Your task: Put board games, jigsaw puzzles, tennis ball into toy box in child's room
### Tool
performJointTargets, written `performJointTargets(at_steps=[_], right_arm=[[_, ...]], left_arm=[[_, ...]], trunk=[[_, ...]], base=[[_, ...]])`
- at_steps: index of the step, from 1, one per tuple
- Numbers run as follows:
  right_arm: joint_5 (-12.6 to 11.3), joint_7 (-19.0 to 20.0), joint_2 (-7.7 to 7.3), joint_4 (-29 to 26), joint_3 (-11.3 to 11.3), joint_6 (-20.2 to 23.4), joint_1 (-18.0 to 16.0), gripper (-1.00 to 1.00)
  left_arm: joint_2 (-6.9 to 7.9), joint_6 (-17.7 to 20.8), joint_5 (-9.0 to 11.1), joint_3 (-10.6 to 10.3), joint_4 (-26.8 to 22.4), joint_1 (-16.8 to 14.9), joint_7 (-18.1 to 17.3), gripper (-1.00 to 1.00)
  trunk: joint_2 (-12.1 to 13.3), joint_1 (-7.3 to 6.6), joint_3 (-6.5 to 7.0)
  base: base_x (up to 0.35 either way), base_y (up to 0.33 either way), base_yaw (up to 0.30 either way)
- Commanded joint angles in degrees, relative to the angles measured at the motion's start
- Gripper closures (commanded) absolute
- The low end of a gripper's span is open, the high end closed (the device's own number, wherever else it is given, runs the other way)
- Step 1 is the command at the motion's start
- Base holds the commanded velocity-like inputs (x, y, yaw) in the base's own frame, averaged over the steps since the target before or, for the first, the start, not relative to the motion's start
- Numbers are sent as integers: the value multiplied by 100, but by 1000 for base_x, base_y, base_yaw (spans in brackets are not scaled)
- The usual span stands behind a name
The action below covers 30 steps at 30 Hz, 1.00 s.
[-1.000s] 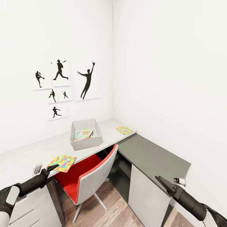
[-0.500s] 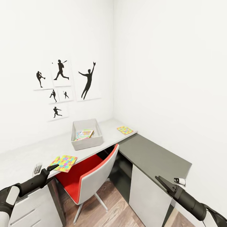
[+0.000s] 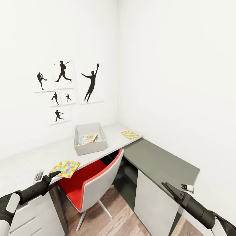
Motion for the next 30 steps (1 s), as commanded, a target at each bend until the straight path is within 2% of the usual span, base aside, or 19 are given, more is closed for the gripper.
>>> performJointTargets(at_steps=[1,6,14,21,23,27,30], right_arm=[[-27,17,-1,-2,-12,51,-2,-100],[-11,85,-4,-14,-200,69,4,-100],[-29,107,-4,5,-313,80,23,-100],[-39,194,-6,73,-513,80,31,-100],[-29,410,-7,79,-609,78,53,-100],[6,1159,-8,89,-847,48,130,-100],[14,1444,-8,106,-951,37,150,-100]], left_arm=[[-1,26,-7,19,1,-7,-19,-100],[-1,26,-7,19,1,-7,-19,-100],[-1,27,-7,23,1,-7,-19,-100],[-1,28,-7,59,1,-7,-19,-100],[-1,28,-7,99,1,-7,-17,-100],[26,28,-7,154,1,-7,-18,-100],[89,28,1,165,1,-7,-18,-100]], trunk=[[-47,23,-26],[-247,133,-116],[-568,309,-260],[-849,462,-385],[-929,506,-421],[-1090,594,-493],[-1210,660,-547]], base=[[0,0,0],[0,0,0],[0,0,0],[0,0,0],[0,0,0],[0,0,0],[0,0,0]])
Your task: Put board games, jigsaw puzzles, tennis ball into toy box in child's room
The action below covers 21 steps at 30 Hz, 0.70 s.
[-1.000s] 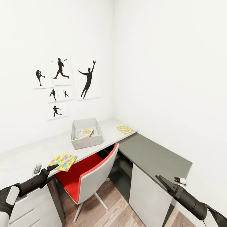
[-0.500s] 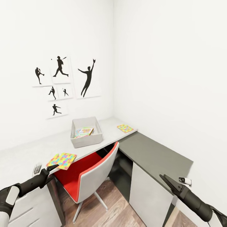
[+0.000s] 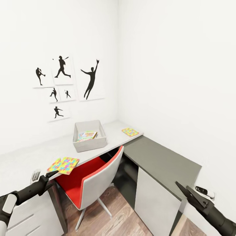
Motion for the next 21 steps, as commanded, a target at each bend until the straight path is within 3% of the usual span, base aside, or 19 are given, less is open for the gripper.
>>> performJointTargets(at_steps=[1,9,15,21], right_arm=[[-10,77,-1,18,-31,58,1,-100],[4,296,-9,226,-152,87,15,-100],[-2,312,-215,269,-155,101,17,-100],[-6,305,-284,283,-151,98,17,-100]], left_arm=[[18,28,-5,22,2,-6,-20,-100],[93,32,9,32,2,-6,-40,-100],[101,33,10,33,2,-6,-54,-100],[102,32,11,32,2,-6,-61,-100]], trunk=[[-46,23,-25],[-367,198,-169],[-607,330,-277],[-768,418,-348]], base=[[0,0,0],[0,0,0],[0,0,0],[0,0,0]])
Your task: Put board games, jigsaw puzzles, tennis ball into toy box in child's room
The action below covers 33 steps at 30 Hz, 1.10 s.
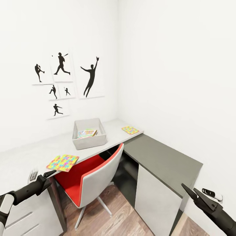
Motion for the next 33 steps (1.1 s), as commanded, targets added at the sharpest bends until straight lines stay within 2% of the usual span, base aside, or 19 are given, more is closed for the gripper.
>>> performJointTargets(at_steps=[1,33], right_arm=[[-8,13,-4,1,2,60,-3,-100],[3,-37,24,5,28,41,-3,-100]], left_arm=[[-1,26,-8,19,2,-6,-21,-100],[-7,26,-8,19,2,-6,-45,-100]], trunk=[[-4,0,-7],[-4,0,-7]], base=[[0,0,0],[42,-42,0]])
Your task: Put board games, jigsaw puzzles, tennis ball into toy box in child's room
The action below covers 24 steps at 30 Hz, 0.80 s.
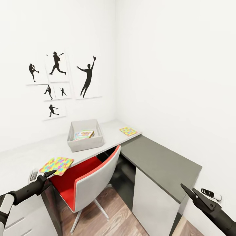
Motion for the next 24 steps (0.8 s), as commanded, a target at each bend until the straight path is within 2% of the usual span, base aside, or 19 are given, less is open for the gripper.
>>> performJointTargets(at_steps=[1,11,24], right_arm=[[-9,14,0,1,-1,62,-4,-100],[-9,8,4,1,-1,60,-4,-100],[-9,3,11,1,-1,59,-4,-100]], left_arm=[[0,26,-8,19,2,-6,-19,-100],[-1,27,-8,19,2,-6,-15,-100],[-1,24,-8,19,2,-6,-17,-100]], trunk=[[-4,1,-6],[-4,1,-6],[-4,1,-6]], base=[[77,-2,0],[164,41,0],[19,4,0]])
